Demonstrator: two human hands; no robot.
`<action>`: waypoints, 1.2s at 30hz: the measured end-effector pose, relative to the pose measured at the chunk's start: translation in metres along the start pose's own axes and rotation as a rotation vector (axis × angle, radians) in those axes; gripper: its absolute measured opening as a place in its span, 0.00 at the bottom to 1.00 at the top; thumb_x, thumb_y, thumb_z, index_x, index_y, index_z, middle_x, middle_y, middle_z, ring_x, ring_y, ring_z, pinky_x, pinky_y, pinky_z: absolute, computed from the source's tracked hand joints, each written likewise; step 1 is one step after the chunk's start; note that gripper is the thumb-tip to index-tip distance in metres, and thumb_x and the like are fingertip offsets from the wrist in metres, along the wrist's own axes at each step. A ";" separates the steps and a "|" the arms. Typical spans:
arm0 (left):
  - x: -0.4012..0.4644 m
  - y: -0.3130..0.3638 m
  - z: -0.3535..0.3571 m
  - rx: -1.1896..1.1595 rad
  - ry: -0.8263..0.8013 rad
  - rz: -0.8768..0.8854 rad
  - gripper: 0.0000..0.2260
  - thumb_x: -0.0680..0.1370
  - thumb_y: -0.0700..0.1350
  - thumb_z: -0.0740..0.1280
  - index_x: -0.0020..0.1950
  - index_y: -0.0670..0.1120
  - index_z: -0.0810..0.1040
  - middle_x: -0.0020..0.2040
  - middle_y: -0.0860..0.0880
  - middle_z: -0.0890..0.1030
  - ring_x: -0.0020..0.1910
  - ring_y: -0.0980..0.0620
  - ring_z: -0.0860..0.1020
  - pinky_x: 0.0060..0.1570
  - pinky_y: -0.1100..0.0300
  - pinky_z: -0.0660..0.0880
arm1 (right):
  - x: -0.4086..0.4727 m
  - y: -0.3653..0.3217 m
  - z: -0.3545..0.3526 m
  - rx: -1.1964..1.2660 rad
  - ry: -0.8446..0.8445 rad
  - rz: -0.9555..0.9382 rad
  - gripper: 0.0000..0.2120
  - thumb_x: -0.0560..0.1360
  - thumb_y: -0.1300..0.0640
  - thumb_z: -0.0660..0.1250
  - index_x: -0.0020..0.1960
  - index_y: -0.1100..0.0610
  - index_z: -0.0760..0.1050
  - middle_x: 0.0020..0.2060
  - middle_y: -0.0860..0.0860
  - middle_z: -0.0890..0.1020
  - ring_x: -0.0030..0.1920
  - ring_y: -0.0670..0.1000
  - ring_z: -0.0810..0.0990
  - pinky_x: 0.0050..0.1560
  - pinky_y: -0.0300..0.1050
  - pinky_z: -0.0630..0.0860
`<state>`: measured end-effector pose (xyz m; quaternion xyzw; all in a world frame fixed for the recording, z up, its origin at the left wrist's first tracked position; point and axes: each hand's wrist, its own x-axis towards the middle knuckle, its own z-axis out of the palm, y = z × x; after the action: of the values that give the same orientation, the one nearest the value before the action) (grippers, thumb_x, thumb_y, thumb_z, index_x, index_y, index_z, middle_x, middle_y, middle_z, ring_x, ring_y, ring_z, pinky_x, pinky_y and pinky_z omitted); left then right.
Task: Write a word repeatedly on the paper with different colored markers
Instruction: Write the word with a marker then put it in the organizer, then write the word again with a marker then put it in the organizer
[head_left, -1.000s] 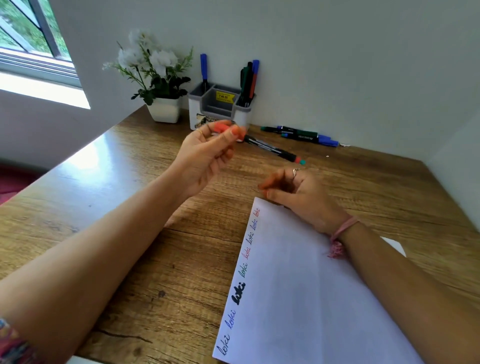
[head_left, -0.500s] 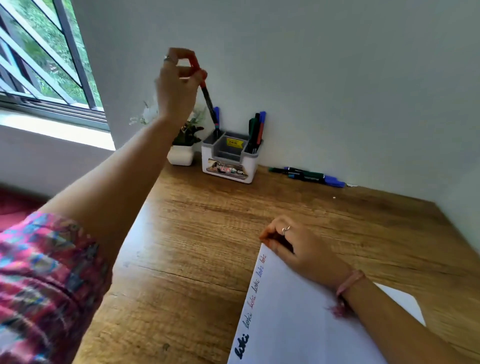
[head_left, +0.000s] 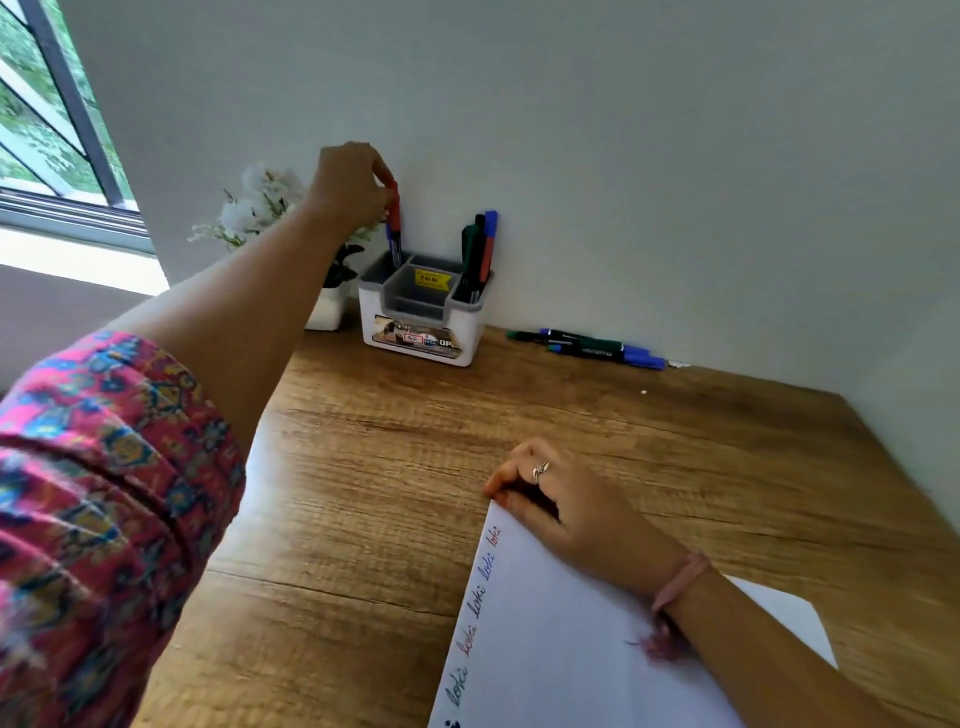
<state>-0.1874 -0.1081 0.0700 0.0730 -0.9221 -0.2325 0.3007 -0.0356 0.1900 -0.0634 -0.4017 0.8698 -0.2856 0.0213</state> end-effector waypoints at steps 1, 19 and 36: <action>0.001 0.000 0.000 0.017 -0.025 0.000 0.10 0.74 0.41 0.68 0.53 0.39 0.81 0.56 0.41 0.80 0.56 0.43 0.78 0.62 0.60 0.65 | 0.000 0.000 0.000 0.000 0.001 -0.001 0.06 0.78 0.53 0.62 0.53 0.46 0.77 0.50 0.39 0.72 0.54 0.35 0.69 0.49 0.22 0.63; -0.023 0.025 0.014 -0.002 0.253 0.372 0.12 0.78 0.46 0.61 0.57 0.41 0.77 0.53 0.41 0.77 0.51 0.45 0.76 0.55 0.55 0.71 | 0.001 0.004 0.003 0.025 0.005 0.010 0.08 0.77 0.48 0.59 0.53 0.43 0.76 0.50 0.38 0.73 0.54 0.39 0.72 0.53 0.35 0.67; -0.104 0.104 0.155 0.261 -0.518 0.516 0.18 0.80 0.47 0.57 0.66 0.40 0.72 0.61 0.39 0.72 0.59 0.41 0.71 0.60 0.47 0.71 | 0.001 0.004 0.001 0.002 0.010 -0.009 0.07 0.78 0.56 0.62 0.54 0.53 0.76 0.50 0.47 0.73 0.50 0.44 0.70 0.50 0.41 0.68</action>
<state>-0.1938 0.0716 -0.0451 -0.1850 -0.9773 -0.0405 0.0945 -0.0386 0.1907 -0.0656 -0.4042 0.8677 -0.2887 0.0160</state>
